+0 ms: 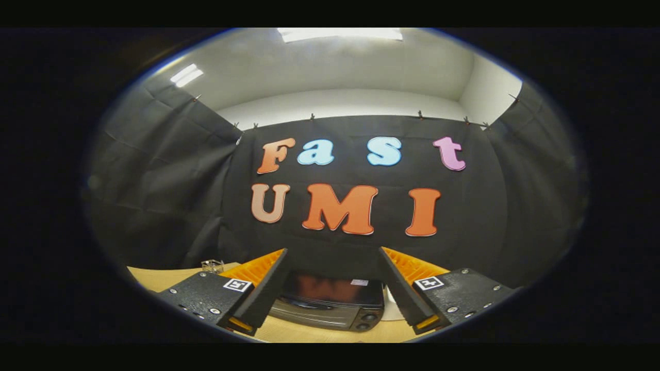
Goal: Open the toaster oven, put the food inside, and close the toaster oven door.
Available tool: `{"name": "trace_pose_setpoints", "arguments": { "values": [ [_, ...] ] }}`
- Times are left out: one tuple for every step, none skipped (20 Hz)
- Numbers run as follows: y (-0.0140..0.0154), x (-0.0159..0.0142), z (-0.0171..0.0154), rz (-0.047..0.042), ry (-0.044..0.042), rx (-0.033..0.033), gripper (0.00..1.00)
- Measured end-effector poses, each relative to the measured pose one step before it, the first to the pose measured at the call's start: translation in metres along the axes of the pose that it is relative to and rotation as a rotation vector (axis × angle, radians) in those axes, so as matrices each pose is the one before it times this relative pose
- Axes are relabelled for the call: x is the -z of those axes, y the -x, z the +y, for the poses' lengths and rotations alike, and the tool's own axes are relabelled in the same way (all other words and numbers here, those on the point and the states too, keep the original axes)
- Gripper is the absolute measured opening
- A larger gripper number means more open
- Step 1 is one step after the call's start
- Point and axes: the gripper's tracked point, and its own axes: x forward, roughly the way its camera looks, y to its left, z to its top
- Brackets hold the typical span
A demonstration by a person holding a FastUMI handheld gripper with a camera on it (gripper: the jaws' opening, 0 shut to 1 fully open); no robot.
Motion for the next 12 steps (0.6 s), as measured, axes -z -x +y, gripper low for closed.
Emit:
{"name": "trace_pose_setpoints", "arguments": {
  "values": [
    [-0.00306, 0.01129, 0.00632, 0.01883, -0.00262, -0.00828, 0.99],
    [-0.00279, 0.01125, 0.00696, 0.02199, -0.0013, -0.01086, 0.99],
    [-0.00482, 0.01312, 0.00669, 0.02408, -0.0007, -0.00932, 0.99],
    [-0.00564, 0.01246, 0.00478, 0.02662, 0.00019, -0.00815, 0.99],
    [-0.00511, 0.01189, 0.005, 0.02618, -0.00035, -0.00659, 0.99],
    [-0.00667, 0.01121, 0.00312, 0.02109, -0.0026, -0.00097, 0.99],
    [-0.00557, 0.00957, 0.00223, 0.01686, -0.00183, 0.00045, 0.99],
    [-0.00702, 0.00881, 0.00097, 0.01681, -0.00027, 0.00319, 0.99],
    [-0.00621, 0.00977, -0.00012, 0.01927, 0.00039, 0.00642, 0.99],
    [-0.00737, 0.0109, -0.00111, 0.02046, -0.00282, 0.00866, 0.99],
    [-0.00738, 0.01032, -0.00081, 0.02228, -0.00359, 0.00403, 0.99],
    [-0.00803, 0.01192, -0.00174, 0.02631, -0.005, 0.00818, 0.99]
  ]
}}
